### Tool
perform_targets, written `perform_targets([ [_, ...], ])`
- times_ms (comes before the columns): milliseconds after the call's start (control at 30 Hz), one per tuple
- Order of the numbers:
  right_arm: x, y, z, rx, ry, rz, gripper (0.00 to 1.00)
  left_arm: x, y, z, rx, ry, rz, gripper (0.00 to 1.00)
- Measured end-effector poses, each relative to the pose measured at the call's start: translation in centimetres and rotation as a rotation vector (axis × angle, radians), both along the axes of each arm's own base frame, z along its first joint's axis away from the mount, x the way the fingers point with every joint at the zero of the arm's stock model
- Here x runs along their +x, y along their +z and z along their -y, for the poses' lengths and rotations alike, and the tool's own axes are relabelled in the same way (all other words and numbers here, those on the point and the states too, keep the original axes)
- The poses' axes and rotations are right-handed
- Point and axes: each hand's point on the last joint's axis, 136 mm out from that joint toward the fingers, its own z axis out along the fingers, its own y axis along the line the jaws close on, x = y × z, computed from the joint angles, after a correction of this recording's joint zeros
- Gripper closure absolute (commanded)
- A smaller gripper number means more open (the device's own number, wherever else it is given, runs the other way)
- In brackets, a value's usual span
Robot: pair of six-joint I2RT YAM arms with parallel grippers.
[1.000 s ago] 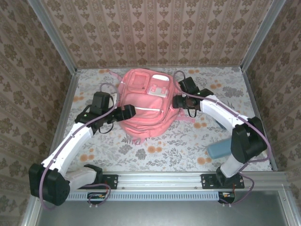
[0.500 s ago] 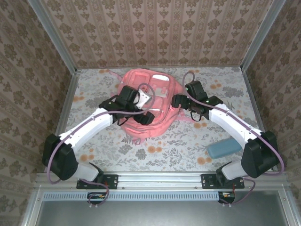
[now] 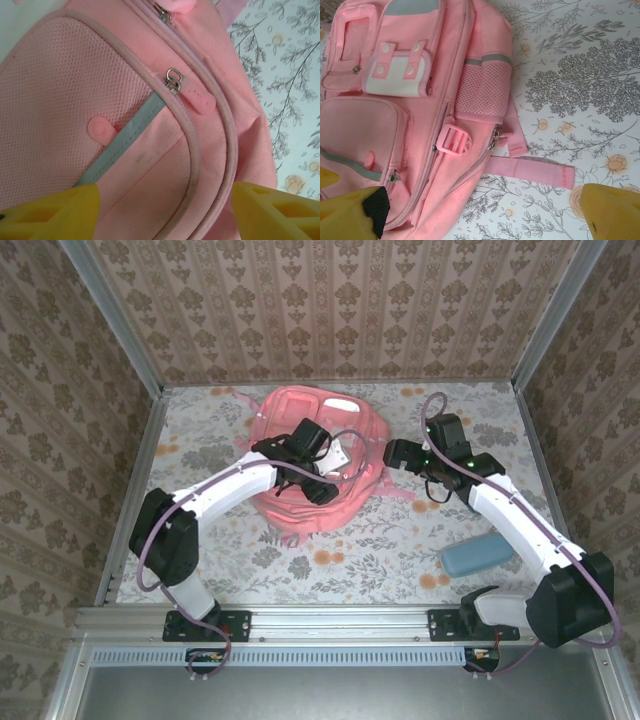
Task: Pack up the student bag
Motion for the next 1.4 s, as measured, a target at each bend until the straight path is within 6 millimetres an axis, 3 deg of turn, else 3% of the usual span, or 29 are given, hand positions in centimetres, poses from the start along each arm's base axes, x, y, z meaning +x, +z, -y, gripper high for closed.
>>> perform_targets([
  [267, -0.8, 0.2, 0.4, 0.040, 0.013, -0.010, 0.00, -0.2, -1.8, -1.9, 0.146, -0.069, 0.000, 0.28],
  [500, -1.1, 0.0, -0.1, 0.062, 0.037, -0.024, 0.00, 1.6, -2.3, -3.1, 0.199, -0.064, 0.065, 0.39],
  [800, -1.0, -0.9, -0.2, 0.052, 0.050, -0.046, 0.01, 1.5, -3.6, -3.0, 0.222, -0.112, 0.044, 0.47],
  [1033, -0.8, -2.1, -0.3, 0.041, 0.052, -0.078, 0.01, 1.5, -4.2, -2.8, 0.234, -0.148, 0.040, 0.63],
  [1233, -0.7, -2.1, -0.3, 0.026, 0.070, -0.070, 0.04, 2.0, -3.0, -2.4, 0.207, -0.165, 0.095, 0.86],
  [1400, -0.1, -2.2, -0.8, -0.005, 0.124, -0.037, 0.07, 2.2, -0.2, -2.7, 0.142, -0.147, 0.195, 0.93],
])
